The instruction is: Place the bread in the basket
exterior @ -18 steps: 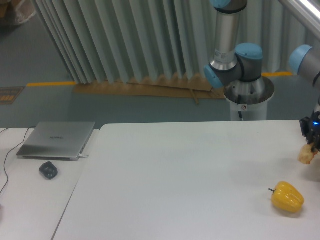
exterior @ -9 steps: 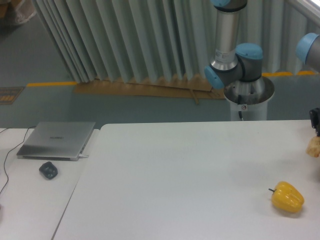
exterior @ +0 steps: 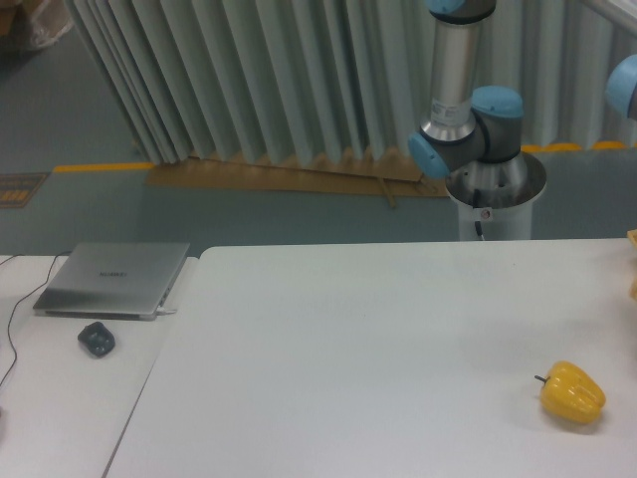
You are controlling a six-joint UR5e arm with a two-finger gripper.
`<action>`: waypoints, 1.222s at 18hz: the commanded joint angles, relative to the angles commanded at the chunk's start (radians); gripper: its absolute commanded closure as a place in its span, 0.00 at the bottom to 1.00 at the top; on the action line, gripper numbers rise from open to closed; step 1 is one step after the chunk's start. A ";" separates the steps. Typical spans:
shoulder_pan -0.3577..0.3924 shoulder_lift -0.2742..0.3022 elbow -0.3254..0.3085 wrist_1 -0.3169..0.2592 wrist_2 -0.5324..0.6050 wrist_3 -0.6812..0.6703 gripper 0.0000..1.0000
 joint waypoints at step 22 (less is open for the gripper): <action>0.132 -0.064 0.063 0.009 -0.040 0.391 0.81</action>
